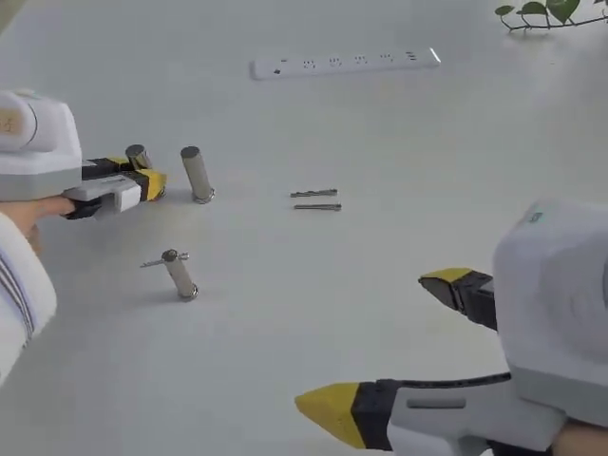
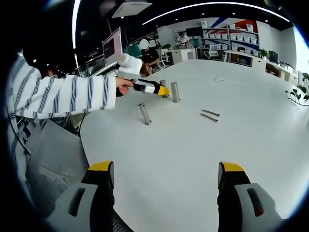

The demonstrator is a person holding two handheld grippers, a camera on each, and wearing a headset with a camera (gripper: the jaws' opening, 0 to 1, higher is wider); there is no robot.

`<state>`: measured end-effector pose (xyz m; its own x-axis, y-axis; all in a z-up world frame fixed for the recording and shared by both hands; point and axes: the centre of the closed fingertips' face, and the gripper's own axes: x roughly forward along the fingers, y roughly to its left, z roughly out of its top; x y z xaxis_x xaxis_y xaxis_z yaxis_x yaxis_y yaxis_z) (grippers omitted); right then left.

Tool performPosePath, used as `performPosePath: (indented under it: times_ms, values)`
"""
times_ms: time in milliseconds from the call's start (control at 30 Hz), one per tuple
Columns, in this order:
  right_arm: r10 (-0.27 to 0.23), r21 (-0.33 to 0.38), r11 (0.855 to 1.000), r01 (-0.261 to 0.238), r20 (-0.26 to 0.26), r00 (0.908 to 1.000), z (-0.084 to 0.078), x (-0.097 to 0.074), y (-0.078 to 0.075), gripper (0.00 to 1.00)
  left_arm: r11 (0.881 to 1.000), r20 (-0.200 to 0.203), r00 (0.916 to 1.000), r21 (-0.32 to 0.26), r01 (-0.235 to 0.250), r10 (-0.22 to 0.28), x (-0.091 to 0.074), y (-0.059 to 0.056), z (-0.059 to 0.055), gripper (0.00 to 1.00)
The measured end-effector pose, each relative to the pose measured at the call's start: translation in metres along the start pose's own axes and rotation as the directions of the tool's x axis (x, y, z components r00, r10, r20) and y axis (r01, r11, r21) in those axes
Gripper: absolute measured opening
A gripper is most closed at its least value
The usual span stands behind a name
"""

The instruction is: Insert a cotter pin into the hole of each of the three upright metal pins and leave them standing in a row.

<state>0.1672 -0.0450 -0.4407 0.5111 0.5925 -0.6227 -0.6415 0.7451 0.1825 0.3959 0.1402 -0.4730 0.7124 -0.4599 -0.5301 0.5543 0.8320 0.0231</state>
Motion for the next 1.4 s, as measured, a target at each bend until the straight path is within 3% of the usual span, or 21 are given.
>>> performPosePath:
  times_ms: [67,533,800,1000,1067,1133,1167,1400]
  values:
    - [0.002,-0.002,1.0,-0.002,0.0,1.0,0.0,0.0,0.0,0.87,1.0,-0.003,1.0,0.024,0.001,-0.001,-0.001,0.0,0.0,0.1]
    - [-0.002,-0.016,1.0,0.002,0.007,1.0,0.002,0.0,-0.002,0.87,1.0,-0.009,1.0,0.01,-0.004,0.004,-0.004,0.002,-0.001,0.09]
    - [0.008,-0.037,0.999,-0.008,-0.004,1.0,-0.001,0.001,0.0,0.87,1.0,0.023,0.9996,-0.011,0.014,-0.014,-0.023,0.001,0.014,0.09]
    - [0.012,-0.039,0.999,-0.011,0.018,0.9998,0.004,0.0,0.003,0.87,1.0,0.028,0.9996,0.007,-0.001,0.001,-0.046,-0.009,0.024,0.09]
    - [0.015,-0.038,0.999,-0.014,0.023,0.9996,0.005,0.0,0.004,0.87,0.997,0.036,0.9993,-0.079,0.01,-0.007,-0.05,-0.014,0.025,0.09]
    - [0.02,-0.043,0.999,-0.019,0.023,0.9995,0.004,0.002,0.006,0.87,1.0,0.047,0.9989,0.004,0.0,0.0,-0.056,-0.015,0.027,0.09]
    - [0.024,-0.047,0.999,-0.023,0.018,0.9996,0.002,0.003,0.007,0.87,1.0,0.03,0.9995,0.024,-0.002,0.001,-0.059,-0.019,0.025,0.09]
    - [0.044,-0.054,0.998,-0.043,0.012,0.9989,0.0,0.005,0.013,0.88,1.0,0.027,0.9995,0.024,0.018,-0.019,-0.073,-0.041,0.024,0.09]
